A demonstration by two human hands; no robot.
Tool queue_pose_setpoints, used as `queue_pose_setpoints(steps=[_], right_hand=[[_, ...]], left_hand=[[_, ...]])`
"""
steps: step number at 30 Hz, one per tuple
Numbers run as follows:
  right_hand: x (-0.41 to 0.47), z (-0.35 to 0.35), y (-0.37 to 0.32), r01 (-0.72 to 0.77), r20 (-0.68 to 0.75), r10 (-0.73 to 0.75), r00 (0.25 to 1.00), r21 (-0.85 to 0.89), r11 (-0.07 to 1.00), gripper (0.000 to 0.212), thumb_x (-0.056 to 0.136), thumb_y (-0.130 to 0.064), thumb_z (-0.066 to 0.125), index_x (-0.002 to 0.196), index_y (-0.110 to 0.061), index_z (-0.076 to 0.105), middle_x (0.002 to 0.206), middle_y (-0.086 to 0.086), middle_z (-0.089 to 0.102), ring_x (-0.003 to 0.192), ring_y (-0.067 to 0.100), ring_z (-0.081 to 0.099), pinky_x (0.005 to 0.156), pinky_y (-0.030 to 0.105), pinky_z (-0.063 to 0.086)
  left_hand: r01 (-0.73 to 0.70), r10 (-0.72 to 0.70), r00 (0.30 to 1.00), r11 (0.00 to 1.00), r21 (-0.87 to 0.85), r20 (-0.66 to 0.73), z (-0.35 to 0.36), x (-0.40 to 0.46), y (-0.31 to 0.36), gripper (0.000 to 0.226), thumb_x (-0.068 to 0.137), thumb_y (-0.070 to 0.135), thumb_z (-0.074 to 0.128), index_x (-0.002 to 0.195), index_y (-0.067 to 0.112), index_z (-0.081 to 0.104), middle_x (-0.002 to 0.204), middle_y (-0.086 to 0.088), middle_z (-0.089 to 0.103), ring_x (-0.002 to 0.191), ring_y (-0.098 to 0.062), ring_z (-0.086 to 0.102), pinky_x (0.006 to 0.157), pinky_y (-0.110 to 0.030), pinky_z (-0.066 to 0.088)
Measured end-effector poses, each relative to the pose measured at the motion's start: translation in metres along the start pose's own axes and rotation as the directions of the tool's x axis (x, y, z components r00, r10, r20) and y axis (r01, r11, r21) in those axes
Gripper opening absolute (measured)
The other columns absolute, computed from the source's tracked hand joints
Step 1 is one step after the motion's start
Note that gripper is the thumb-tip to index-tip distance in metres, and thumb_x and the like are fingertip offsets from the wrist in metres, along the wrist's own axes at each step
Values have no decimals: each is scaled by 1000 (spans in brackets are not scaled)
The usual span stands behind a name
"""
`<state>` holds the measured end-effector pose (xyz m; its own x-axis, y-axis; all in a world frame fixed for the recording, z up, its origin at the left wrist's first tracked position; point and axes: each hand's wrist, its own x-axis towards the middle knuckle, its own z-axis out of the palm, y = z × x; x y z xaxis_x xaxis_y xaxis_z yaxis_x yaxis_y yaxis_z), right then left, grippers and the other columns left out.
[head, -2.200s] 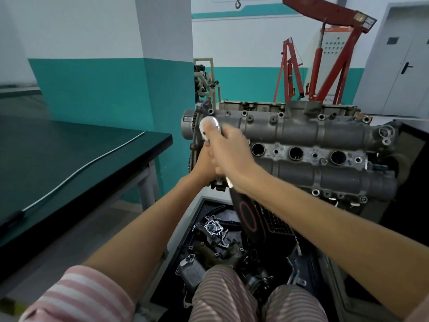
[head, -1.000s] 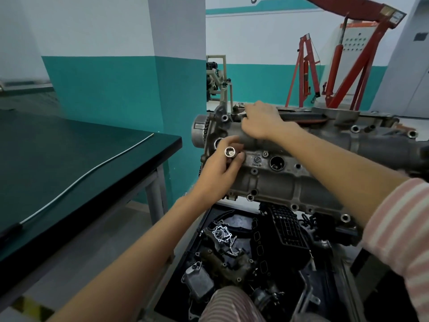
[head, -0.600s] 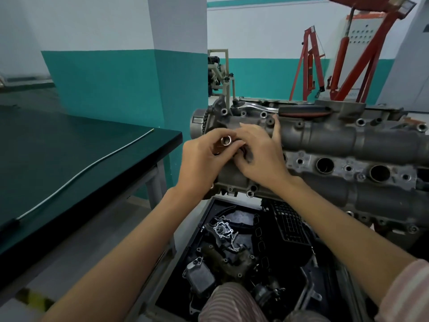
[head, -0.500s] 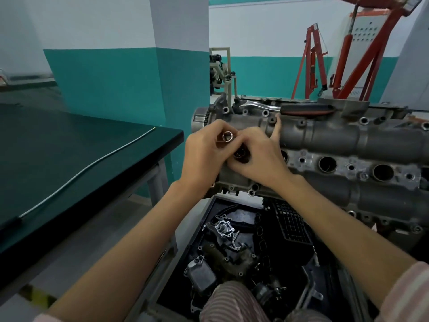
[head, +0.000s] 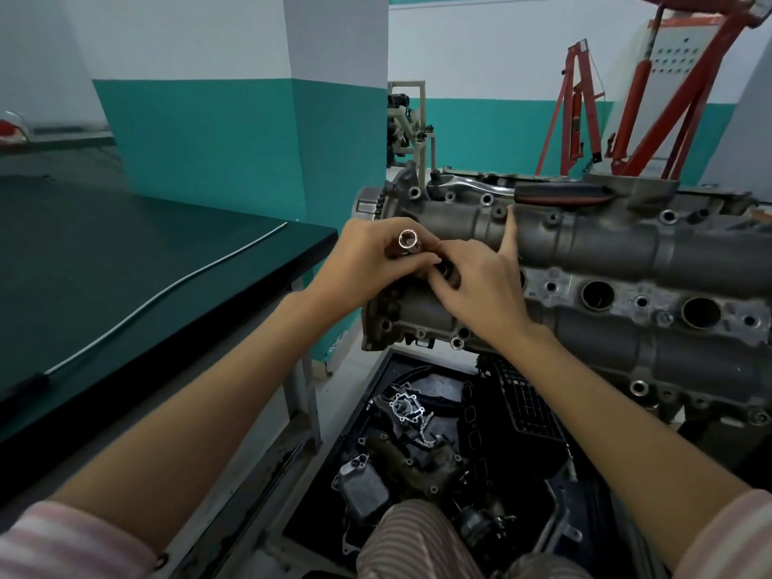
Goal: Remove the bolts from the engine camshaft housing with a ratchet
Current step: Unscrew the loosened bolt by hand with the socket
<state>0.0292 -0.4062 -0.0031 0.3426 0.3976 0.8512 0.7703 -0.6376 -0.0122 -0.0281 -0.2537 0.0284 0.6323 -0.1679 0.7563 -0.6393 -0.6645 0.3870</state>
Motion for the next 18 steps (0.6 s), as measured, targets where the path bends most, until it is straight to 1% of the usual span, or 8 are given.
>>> queue_pose_setpoints(steps=[4, 6, 8, 10, 12, 13, 16, 18], right_hand=[[-4, 4, -1, -30, -41, 24, 999, -145, 989, 29, 77, -31, 68, 95, -9, 65, 90, 5, 61, 87, 24, 58, 107, 50, 22], [-4, 4, -2, -19, -73, 8, 997, -146, 989, 27, 77, -30, 70, 93, -9, 66, 86, 5, 61, 83, 26, 57, 91, 41, 34], [-4, 4, -3, -21, -31, 20, 999, -43, 999, 22, 78, -26, 70, 90, -9, 65, 80, 4, 61, 76, 25, 56, 72, 35, 38], [-1, 4, -2, -153, 125, 136, 983, 133, 979, 15, 82, -26, 66, 89, -13, 60, 75, -2, 59, 70, 19, 55, 60, 31, 40], [3, 7, 2, -288, 256, 224, 940, 252, 924, 10, 83, -23, 63, 82, -21, 53, 66, -9, 53, 60, 12, 49, 56, 29, 36], [5, 8, 4, -324, 284, 239, 929, 308, 894, 15, 82, -19, 62, 77, -24, 49, 62, -10, 51, 56, 9, 46, 55, 28, 36], [10, 6, 9, -338, 346, 190, 919, 443, 830, 29, 82, -9, 59, 72, -32, 44, 60, -6, 54, 51, 2, 45, 54, 23, 36], [12, 6, 12, -312, 381, 129, 916, 470, 826, 25, 84, -5, 57, 78, -27, 47, 59, -4, 54, 50, 1, 46, 52, 17, 36]], left_hand=[[-75, 79, 996, 995, 70, -51, 6, 2, -1, 20, 75, 20, 77, 84, 4, 71, 80, -3, 72, 73, -8, 66, 67, -34, 53], [-106, 114, 990, 990, 90, -80, 11, 1, -4, 21, 75, 21, 76, 82, 2, 69, 78, -5, 71, 72, -10, 63, 65, -36, 51], [-124, 135, 984, 987, 104, -113, 15, -2, -8, 21, 76, 20, 75, 80, 1, 66, 78, -7, 69, 72, -14, 62, 64, -37, 49], [-135, 151, 982, 981, 139, -114, 16, -5, -12, 24, 78, 24, 73, 80, 2, 65, 78, -9, 66, 70, -20, 61, 62, -41, 48], [-144, 163, 982, 973, 180, -96, 16, -5, -14, 30, 81, 32, 68, 82, 2, 65, 80, -9, 62, 69, -24, 60, 60, -44, 49], [-142, 160, 984, 970, 198, -81, 15, -4, -14, 32, 83, 35, 64, 83, 3, 65, 80, -8, 62, 69, -24, 60, 59, -44, 50], [-132, 138, 990, 964, 230, -9, 13, -4, -14, 30, 87, 38, 59, 90, 9, 64, 83, -1, 66, 73, -18, 62, 61, -42, 49], [-152, 147, 988, 964, 219, 38, 11, -6, -17, 23, 90, 31, 57, 96, 10, 64, 84, 1, 67, 73, -15, 62, 62, -40, 48]])
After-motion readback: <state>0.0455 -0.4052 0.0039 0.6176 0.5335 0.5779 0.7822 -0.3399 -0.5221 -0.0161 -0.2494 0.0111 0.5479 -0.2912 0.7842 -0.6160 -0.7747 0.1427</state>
